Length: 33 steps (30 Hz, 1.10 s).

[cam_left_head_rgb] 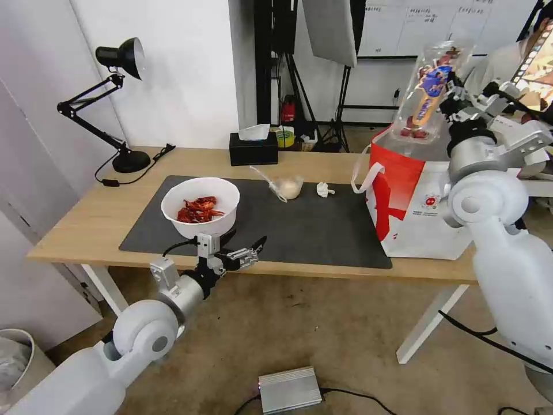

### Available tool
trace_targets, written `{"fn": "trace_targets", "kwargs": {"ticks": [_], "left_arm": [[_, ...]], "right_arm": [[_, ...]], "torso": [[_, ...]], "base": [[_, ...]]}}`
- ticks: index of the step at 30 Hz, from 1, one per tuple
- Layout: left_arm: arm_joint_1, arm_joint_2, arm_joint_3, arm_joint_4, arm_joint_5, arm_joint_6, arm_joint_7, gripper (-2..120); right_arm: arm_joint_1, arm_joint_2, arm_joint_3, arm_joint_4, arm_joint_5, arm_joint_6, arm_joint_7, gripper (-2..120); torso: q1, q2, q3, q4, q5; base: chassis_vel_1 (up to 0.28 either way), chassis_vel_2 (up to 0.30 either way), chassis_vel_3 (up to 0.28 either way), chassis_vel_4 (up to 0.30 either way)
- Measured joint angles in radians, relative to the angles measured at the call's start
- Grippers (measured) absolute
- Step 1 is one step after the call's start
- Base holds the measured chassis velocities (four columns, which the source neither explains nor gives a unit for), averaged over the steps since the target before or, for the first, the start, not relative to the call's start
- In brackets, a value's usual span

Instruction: Pick up the trash from the table and place it into the takeout bag.

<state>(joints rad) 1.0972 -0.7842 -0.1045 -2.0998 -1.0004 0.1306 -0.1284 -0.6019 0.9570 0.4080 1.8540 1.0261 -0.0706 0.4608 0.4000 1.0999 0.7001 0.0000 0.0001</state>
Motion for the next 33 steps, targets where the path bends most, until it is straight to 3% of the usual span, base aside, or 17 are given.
{"fn": "trace_targets", "kwargs": {"ticks": [13,33], "left_arm": [[-0.011,0.015,0.004,-0.005,-0.009,-0.002,-0.001,100],[-0.006,0.023,0.002,-0.013,-0.009,-0.006,-0.001,100]], "right_arm": [[-0.04,0.021,0.064,-0.064,0.023,0.003,0.036,0],[-0.091,0.041,0.107,-0.047,0.111,-0.005,0.098,0]], "torso": [[0.0,0.0,0.0,-0.0001,0.0],[0.0,0.0,0.0,-0.0001,-0.0001]], "base": [[0.0,0.0,0.0,0.0],[0.0,0.0,0.0,0.0]]}}
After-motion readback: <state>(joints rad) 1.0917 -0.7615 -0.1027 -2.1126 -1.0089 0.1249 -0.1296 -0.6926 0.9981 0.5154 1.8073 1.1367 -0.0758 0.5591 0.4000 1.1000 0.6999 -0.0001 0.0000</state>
